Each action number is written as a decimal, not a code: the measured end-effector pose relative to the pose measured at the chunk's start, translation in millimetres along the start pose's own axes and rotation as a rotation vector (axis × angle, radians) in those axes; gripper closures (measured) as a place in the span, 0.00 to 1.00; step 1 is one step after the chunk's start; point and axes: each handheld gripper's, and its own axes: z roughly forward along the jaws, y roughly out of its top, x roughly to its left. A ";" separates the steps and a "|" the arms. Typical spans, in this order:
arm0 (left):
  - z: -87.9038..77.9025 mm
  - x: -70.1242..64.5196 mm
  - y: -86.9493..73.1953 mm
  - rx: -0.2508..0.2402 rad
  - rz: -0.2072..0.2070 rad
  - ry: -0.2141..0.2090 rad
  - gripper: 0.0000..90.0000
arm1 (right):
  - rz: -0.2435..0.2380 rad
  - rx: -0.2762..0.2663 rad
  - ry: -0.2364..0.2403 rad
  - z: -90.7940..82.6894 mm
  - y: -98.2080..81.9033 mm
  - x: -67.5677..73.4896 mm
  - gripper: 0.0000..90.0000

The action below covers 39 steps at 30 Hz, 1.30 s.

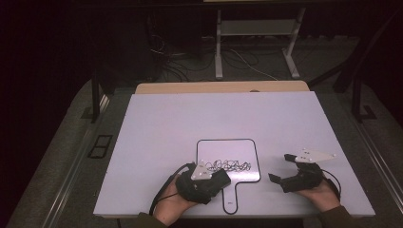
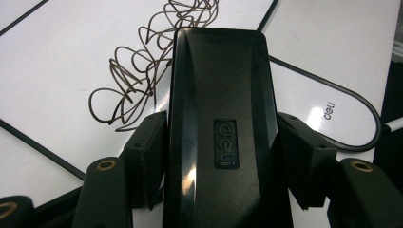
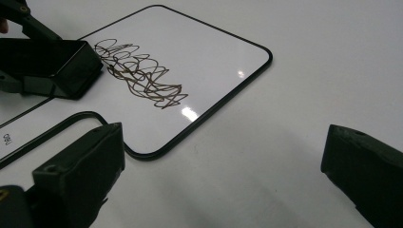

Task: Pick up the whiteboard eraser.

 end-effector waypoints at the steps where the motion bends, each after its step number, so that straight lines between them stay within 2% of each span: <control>1: 0.1 -0.2 0.0 0.000 0.001 0.002 0.42 | 0.001 0.000 -0.001 0.0 0.0 0.0 0.00; 13: -0.5 -0.9 1.9 0.012 0.014 0.009 0.43 | -0.001 -0.004 -0.003 -0.1 0.1 -0.2 0.00; 23: -4.0 3.8 5.6 0.025 0.004 -0.018 0.44 | 0.004 -0.006 -0.002 -0.9 0.1 -0.2 0.00; 31: -11.4 10.4 9.1 -0.003 -0.009 -0.038 0.44 | 0.005 -0.007 -0.002 -0.8 0.2 -0.4 0.00; 39: -18.8 16.9 14.6 -0.024 0.007 -0.052 0.44 | 0.008 -0.008 -0.001 -0.5 0.4 -1.1 0.00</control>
